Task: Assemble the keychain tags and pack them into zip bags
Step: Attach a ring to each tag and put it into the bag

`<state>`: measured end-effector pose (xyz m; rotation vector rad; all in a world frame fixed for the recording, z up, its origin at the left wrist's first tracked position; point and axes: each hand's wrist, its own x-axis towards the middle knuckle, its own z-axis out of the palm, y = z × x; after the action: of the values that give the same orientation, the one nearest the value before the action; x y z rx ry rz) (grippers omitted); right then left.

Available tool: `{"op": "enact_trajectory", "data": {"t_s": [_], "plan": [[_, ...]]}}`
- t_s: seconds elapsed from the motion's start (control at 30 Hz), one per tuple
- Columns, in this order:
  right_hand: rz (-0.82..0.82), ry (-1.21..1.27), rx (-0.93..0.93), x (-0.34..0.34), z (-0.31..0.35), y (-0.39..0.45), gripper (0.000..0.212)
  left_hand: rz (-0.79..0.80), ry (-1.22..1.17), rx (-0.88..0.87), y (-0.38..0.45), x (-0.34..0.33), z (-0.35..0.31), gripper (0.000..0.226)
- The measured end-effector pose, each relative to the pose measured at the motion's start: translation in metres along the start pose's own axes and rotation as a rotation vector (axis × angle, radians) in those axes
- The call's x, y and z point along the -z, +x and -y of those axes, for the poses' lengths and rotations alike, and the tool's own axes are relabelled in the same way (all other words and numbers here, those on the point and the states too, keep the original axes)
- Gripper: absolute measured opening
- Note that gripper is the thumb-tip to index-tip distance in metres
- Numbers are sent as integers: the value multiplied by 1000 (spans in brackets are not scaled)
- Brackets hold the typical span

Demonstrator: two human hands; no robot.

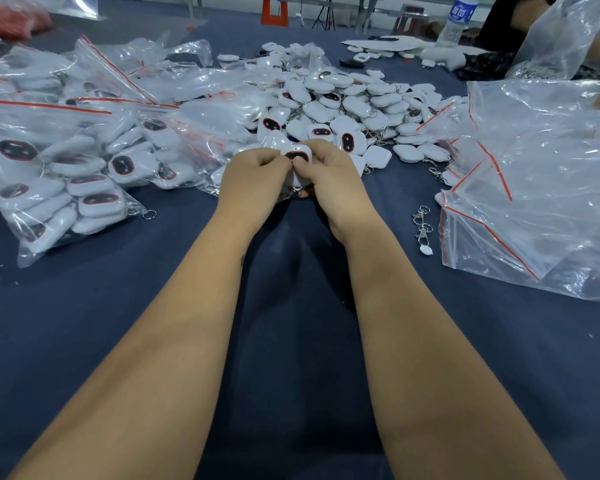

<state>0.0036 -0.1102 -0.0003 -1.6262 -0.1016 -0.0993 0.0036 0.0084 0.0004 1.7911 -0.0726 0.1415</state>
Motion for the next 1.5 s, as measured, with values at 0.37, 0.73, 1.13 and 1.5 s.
{"op": "enact_trajectory", "data": {"t_s": [0.37,0.73,1.13,1.5], "plan": [[-66,70,-53,-2,1,1,20,-3,36,-35,4,-1,4,23],[-81,106,-24,2,-1,0,27,-46,-13,-44,7,-3,6,20],[-60,80,-14,1,1,0,34,-120,83,-119,10,-4,11,20],[-88,89,-8,2,0,1,43,-70,52,-56,8,-3,7,14]]}}
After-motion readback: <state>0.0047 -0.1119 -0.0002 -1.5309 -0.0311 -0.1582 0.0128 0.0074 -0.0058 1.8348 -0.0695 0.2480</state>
